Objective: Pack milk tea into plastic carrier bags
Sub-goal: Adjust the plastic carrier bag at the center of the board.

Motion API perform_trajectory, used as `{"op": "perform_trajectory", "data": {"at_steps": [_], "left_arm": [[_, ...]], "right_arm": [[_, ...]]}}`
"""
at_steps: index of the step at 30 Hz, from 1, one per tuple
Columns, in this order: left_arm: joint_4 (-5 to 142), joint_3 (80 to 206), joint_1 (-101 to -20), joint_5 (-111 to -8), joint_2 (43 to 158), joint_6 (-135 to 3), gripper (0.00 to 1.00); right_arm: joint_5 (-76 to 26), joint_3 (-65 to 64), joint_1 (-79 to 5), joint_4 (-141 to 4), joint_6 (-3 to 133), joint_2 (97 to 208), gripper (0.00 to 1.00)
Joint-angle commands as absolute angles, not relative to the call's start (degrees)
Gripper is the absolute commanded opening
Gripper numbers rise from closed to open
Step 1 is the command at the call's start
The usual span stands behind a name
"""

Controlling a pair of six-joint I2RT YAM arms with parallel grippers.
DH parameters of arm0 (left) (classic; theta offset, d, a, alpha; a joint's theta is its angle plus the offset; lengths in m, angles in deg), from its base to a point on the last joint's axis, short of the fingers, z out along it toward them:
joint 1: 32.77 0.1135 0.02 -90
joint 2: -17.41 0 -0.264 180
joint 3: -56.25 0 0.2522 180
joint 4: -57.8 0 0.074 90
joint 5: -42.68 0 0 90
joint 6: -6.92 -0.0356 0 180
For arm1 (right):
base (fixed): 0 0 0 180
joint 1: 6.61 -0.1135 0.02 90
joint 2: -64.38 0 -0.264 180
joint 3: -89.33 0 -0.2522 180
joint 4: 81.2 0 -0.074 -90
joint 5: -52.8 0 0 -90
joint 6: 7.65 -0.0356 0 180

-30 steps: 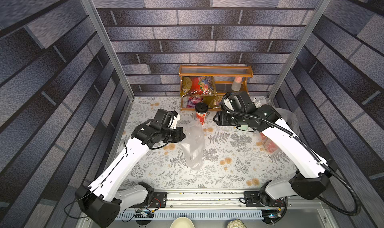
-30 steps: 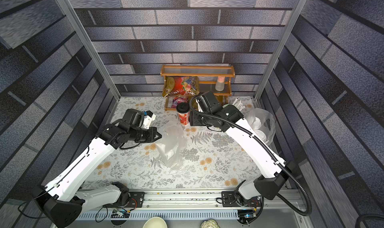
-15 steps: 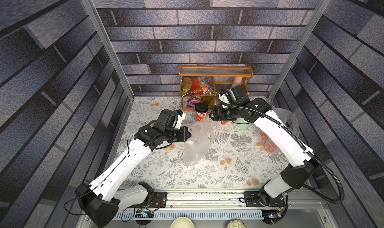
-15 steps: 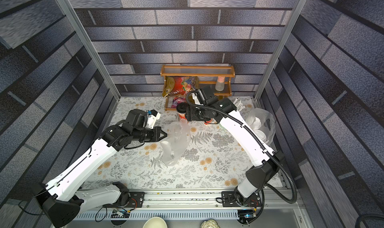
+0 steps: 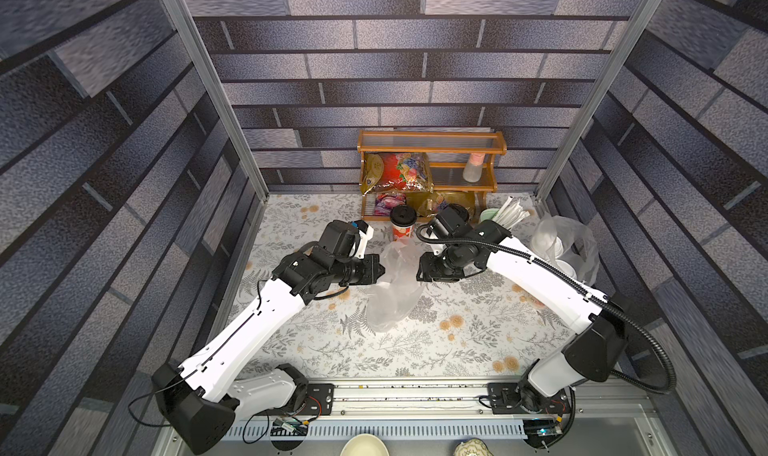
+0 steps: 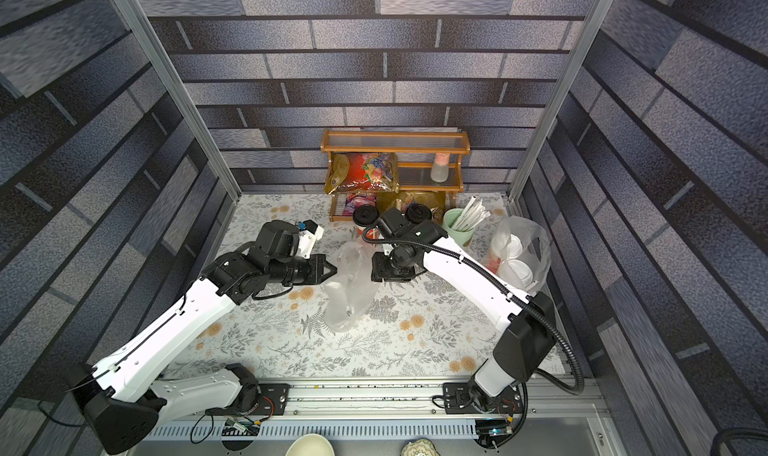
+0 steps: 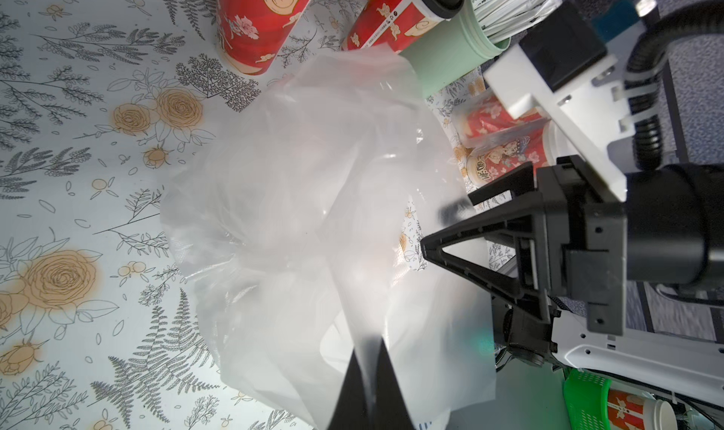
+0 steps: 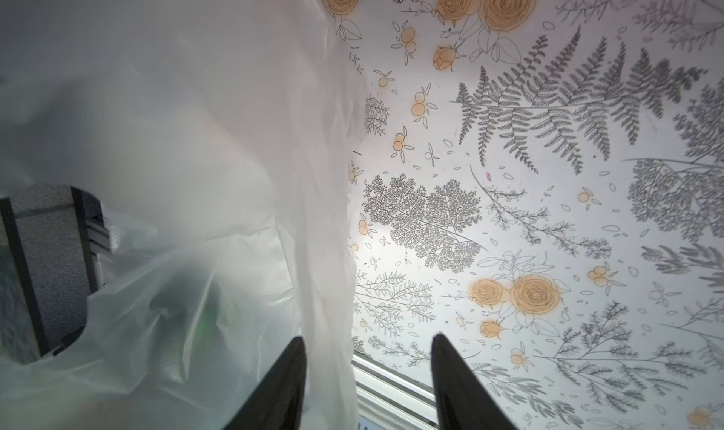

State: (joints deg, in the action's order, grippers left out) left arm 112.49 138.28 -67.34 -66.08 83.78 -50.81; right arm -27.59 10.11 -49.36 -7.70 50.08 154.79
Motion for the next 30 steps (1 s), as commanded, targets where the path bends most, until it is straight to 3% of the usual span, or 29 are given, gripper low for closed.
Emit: {"op": "perform_trajectory", "data": {"at_steps": [1,6,11,18,20,24,30], "left_arm": [[114.85,137.85,-67.15,-62.69,81.54,-49.77,0.00],[120.23,138.01,-65.24,-57.97,80.43,-49.51,0.03],[130.41,138.74,-62.93,-49.77,81.03,-49.68,0.03],[131.06,137.34,-59.41,-52.00,79.88,-50.07,0.08],[126.99,136.80,-59.48,-56.53,79.10,-51.62,0.16],[120.15,136.61,-59.71,-64.99,79.20,-54.90,0.42],[125.50,146.15,-61.72,-66.92,86.54,-62.70,0.67]], "right_arm": [[-26.37,8.96,-49.16,-7.81,48.99,153.28,0.36],[-29.48,7.69,-49.24,-6.33,49.40,151.10,0.00],[-40.00,10.08,-49.19,-0.66,50.99,150.16,0.00],[-36.14,9.42,-49.24,-2.73,53.64,149.70,0.00],[-32.29,8.16,-49.28,-6.27,53.98,148.70,0.00],[-26.76,8.02,-49.96,-10.51,55.55,148.77,0.00],[-25.00,9.96,-51.95,-11.44,56.86,150.14,0.00]]}}
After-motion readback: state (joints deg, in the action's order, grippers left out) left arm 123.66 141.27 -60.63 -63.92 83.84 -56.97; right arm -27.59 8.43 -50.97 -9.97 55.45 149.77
